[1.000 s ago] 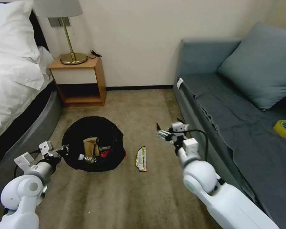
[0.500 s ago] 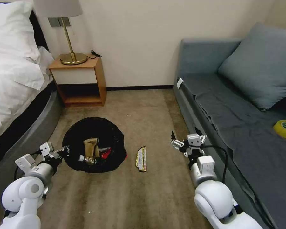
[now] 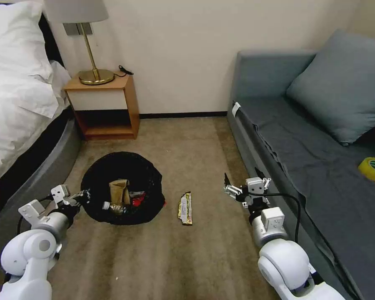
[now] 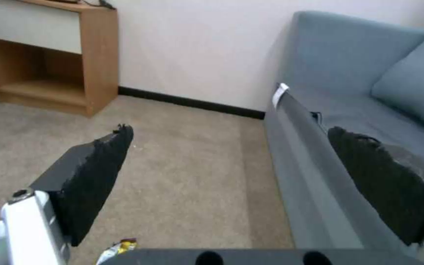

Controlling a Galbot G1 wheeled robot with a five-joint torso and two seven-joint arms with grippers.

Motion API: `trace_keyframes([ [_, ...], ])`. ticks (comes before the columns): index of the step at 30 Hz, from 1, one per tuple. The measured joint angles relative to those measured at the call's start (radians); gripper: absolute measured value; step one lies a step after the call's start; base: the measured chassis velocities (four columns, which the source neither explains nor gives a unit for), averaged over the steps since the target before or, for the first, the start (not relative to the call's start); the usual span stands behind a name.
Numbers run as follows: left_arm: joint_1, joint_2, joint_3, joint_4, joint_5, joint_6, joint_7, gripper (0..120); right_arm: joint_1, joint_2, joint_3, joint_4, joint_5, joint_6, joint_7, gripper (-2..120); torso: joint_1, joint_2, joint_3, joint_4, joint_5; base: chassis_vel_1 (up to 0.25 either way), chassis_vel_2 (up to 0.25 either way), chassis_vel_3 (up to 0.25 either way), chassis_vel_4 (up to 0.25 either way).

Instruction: Pick up the trash bin, then pick up the garbage on the floor and place it into the trash bin.

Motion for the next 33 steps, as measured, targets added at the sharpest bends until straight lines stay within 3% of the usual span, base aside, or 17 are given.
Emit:
trace_keyframes([
  [18,0.001,0.0,-0.001,0.003,-0.004,-0.003,0.003,4,-0.002,-0.028,0.012,-0.003,0.009,0.014,-0.029,100,0.0,0.0,0.0,0.0,0.0,0.0,0.0,0.0,0.0],
  [33,0.008,-0.004,-0.011,-0.001,-0.01,-0.004,0.004,4,-0.021,-0.023,0.015,0.001,-0.002,0.023,-0.039,100,0.0,0.0,0.0,0.0,0.0,-0.063,0.06,0.061,-0.062],
])
